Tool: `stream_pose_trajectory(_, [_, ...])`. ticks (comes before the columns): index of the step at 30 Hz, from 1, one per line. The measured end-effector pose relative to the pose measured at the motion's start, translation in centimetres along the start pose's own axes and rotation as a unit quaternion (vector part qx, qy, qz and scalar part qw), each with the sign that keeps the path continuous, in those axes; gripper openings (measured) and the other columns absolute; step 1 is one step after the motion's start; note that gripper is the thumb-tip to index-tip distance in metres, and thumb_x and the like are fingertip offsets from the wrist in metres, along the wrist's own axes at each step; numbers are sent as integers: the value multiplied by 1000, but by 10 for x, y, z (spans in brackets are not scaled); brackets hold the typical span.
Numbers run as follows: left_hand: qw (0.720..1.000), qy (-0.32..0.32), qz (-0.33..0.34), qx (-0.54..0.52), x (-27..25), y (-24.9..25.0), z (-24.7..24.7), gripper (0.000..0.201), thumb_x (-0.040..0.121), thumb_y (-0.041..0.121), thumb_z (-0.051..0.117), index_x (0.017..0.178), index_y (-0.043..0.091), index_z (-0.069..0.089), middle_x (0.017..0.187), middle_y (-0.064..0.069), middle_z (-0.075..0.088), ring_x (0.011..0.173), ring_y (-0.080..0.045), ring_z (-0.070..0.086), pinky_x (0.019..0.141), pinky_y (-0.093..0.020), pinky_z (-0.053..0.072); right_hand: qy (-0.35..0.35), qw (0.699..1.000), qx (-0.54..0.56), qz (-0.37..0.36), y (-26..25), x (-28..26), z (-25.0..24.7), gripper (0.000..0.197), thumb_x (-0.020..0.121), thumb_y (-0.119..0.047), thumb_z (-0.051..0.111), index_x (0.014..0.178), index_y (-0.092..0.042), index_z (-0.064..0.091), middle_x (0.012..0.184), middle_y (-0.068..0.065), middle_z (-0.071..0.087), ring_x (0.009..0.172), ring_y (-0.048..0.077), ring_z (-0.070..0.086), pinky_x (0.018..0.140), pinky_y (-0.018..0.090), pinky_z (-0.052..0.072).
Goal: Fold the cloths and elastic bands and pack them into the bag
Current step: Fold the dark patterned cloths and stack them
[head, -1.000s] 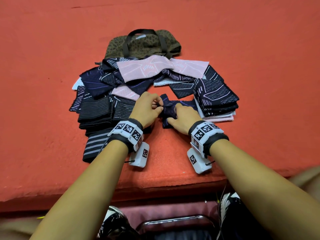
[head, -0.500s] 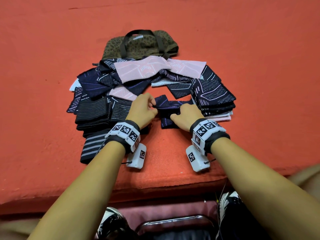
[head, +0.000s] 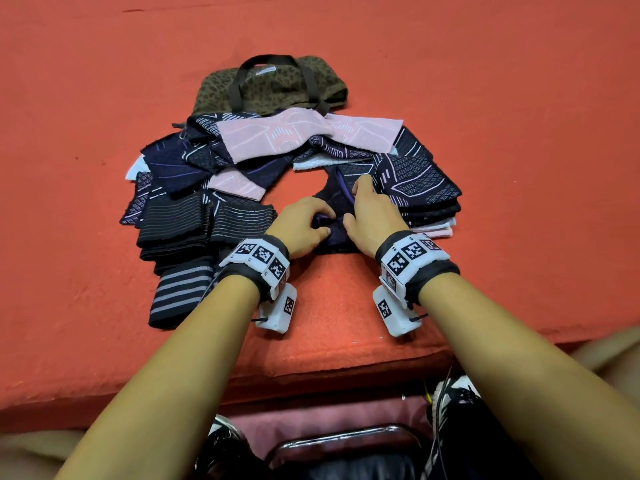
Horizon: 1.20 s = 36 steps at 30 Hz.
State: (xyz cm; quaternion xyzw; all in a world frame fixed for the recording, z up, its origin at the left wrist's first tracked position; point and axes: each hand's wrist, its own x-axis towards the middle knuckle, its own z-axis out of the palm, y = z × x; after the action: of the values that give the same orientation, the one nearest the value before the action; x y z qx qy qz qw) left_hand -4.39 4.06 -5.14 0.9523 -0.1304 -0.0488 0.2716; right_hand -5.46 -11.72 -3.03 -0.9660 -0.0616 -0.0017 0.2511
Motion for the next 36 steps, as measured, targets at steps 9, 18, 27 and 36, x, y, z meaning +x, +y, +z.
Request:
stream_pose_trajectory(9, [997, -42, -36, 52, 3, 1, 5, 39, 90, 19, 67, 129, 19, 63, 152, -5, 38, 126, -26, 49, 106, -26, 31, -7, 994, -111, -21, -2, -6, -8, 36, 83, -6, 62, 114, -5, 45, 124, 16, 39, 98, 38, 56, 66, 38, 37])
stream_pose_trajectory(18, [996, -71, -15, 47, 6, 2, 13, 49, 87, 12, 63, 136, 20, 57, 154, -8, 36, 142, -24, 35, 116, -30, 28, 2, 989, -103, -103, -13, -4, -8, 33, 80, -8, 62, 112, -11, 56, 118, 11, 44, 108, 30, 46, 79, 40, 47])
stream_pose_trajectory(27, [997, -55, -60, -3, 2, 2, 12, 57, 88, 22, 69, 142, 18, 51, 156, -15, 20, 144, -27, 29, 115, -23, 19, -137, 982, -127, 14, 11, 3, 12, 58, 86, -24, 64, 137, -7, 42, 139, 14, 35, 132, 34, 32, 105, 45, 41])
stream_pose_trajectory(36, [994, -100, -53, 1, 1, 8, 9, 75, 78, 19, 77, 147, 18, 45, 163, -15, 5, 148, -28, 22, 116, -26, 27, -192, 964, -180, -23, 17, 4, 20, 86, 87, -30, 62, 156, -24, 12, 163, 11, 1, 147, 36, 11, 119, 45, 21])
